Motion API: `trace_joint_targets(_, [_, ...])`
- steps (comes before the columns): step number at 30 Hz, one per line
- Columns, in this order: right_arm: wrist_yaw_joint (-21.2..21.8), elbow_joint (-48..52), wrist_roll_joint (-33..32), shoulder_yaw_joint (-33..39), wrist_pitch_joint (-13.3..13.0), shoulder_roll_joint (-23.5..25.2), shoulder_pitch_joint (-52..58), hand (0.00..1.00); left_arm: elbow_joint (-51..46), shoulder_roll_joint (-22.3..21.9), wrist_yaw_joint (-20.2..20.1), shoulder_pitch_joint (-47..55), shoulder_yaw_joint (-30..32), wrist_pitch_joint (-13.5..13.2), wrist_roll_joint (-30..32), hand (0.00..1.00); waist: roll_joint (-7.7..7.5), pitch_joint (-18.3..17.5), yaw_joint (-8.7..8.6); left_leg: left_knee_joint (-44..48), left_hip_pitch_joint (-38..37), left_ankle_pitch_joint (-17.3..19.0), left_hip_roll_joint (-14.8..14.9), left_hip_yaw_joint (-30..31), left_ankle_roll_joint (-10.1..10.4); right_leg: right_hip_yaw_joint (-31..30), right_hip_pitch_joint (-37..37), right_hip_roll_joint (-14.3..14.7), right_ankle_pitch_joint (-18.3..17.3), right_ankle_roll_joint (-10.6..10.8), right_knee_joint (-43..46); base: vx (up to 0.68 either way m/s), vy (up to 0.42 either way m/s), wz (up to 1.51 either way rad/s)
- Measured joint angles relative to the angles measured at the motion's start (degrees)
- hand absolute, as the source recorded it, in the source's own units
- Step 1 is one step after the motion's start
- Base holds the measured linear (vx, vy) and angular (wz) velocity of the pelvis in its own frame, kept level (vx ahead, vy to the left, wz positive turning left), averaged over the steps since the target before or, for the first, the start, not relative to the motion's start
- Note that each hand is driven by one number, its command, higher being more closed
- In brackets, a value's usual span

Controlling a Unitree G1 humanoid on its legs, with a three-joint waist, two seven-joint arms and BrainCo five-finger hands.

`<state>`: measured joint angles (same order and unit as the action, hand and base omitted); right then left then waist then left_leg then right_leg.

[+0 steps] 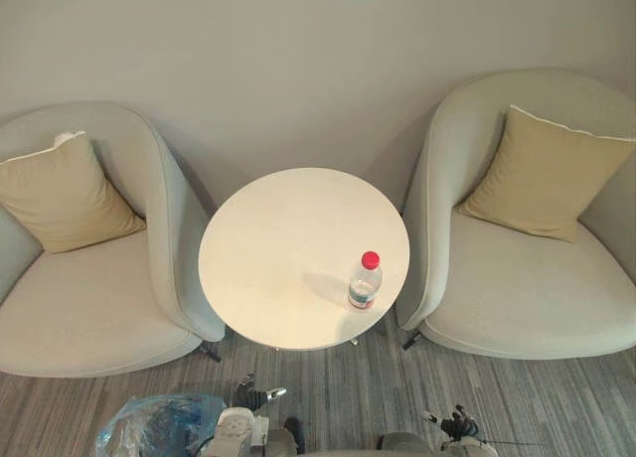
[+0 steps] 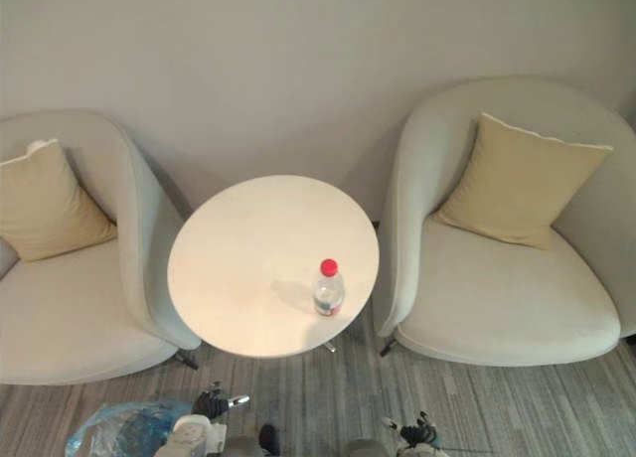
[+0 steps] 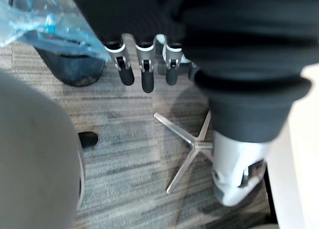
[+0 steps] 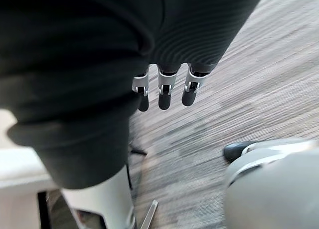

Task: Gather rubbish on tea table into small bin, then transfer packed bag to large trash can.

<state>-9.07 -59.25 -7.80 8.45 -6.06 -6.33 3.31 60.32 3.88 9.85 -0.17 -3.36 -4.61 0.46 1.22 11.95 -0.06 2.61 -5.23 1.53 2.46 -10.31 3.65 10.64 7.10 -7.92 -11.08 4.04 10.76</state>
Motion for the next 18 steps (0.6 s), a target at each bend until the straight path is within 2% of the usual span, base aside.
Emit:
trace_joint_targets(4, [-1.11,6.97,3.42,-3.05,0.02,0.10,0.32,0.00,-0.04,0.28,0.15,0.17,-0.02,-0.01,0.07,0.00,0.04,-0.02,0.01,-2.75,-0.48,-1.74,0.32,0.49,0.36,0.27,-0.33,0.66,-0.06,-0.14,0.05,-0.01,-0.055,0.06])
trace_joint_targets(8, [-2.34,24.91,7.97,-4.55,-0.53,-1.60,4.48,0.00,-0.18,0.50,1.26,0.56,-0.47,-0.03,0.54,0.00,-0.07,-0.17,-0.02,-3.95,-0.85,-2.10,0.57,-0.10,0.53,-0.69,-1.76,0.94,-0.23,-0.36,0.92,-0.04,-0.017,-0.10])
trace_joint_targets(11, [-2.29,34.61,10.21,-4.69,-1.49,-2.59,7.22,0.00,-1.49,1.02,1.30,1.73,-0.54,-0.13,0.52,0.00,-0.68,-0.59,-0.04,-4.58,-0.74,-2.31,0.51,-0.41,0.49,-1.30,-2.60,0.94,-0.32,-0.28,0.93,-0.02,0.008,-0.09])
trace_joint_targets(18, [-1.94,45.81,15.06,-7.12,-3.22,-4.19,9.05,0.00,-2.41,1.89,1.17,2.54,-2.88,-0.18,0.79,0.00,-1.19,-1.62,-0.21,-5.52,-0.74,-2.36,0.25,-0.89,0.40,-1.84,-3.15,0.91,-0.29,-0.24,0.36,0.03,0.008,-0.04])
